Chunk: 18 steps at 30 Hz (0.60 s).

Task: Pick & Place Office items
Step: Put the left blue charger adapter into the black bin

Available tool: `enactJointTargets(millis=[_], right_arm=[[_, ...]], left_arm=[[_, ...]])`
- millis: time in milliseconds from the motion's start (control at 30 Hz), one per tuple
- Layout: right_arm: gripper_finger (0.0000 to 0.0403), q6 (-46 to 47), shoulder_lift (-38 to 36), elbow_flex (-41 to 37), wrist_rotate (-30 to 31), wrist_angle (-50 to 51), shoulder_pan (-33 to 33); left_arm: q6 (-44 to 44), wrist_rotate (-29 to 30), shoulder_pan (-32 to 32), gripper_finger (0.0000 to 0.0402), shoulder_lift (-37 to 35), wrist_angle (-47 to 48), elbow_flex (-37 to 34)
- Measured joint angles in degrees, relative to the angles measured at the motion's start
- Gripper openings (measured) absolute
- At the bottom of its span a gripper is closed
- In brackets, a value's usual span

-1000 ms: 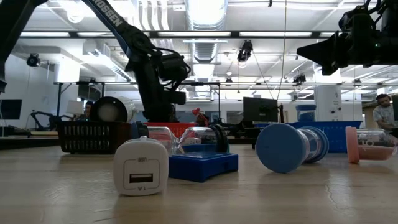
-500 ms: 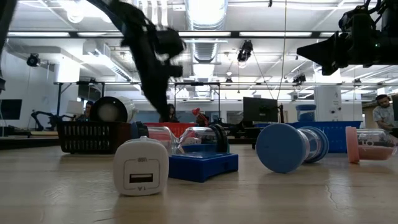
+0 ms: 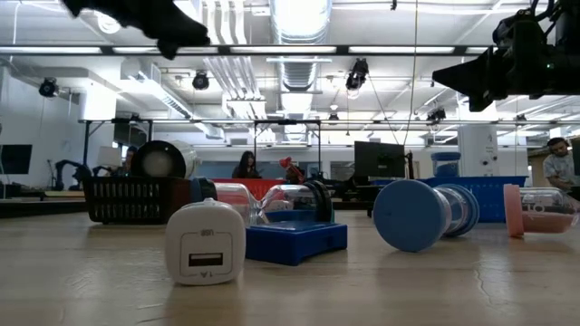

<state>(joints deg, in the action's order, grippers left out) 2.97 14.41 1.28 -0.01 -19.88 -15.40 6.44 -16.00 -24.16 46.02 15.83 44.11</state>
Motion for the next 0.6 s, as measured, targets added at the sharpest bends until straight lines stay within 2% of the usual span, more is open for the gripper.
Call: enactJointTargets(millis=[100, 133, 333, 600], right_arm=[[0.0013, 0.0, 0.0, 0.0, 0.0, 0.0, 0.0], [0.0013, 0.0, 0.0, 0.0, 0.0, 0.0, 0.0], [0.0013, -0.2, 0.0, 0.0, 0.0, -0.1, 0.0], [0.0013, -0.3, 0.1, 0.0, 0.0, -0.1, 0.0]], left_arm=[[-0.9, -0.1, 0.1, 0.003, -8.1, -6.1, -7.0], [-1.3, -0.1, 0.1, 0.0015, -10.3, -7.5, -9.0], [-5.3, -1.3, 0.1, 0.0004, -18.2, -14.9, -20.1], [-6.5, -6.0, 0.0, 0.0002, -19.8, -27.0, -32.4]])
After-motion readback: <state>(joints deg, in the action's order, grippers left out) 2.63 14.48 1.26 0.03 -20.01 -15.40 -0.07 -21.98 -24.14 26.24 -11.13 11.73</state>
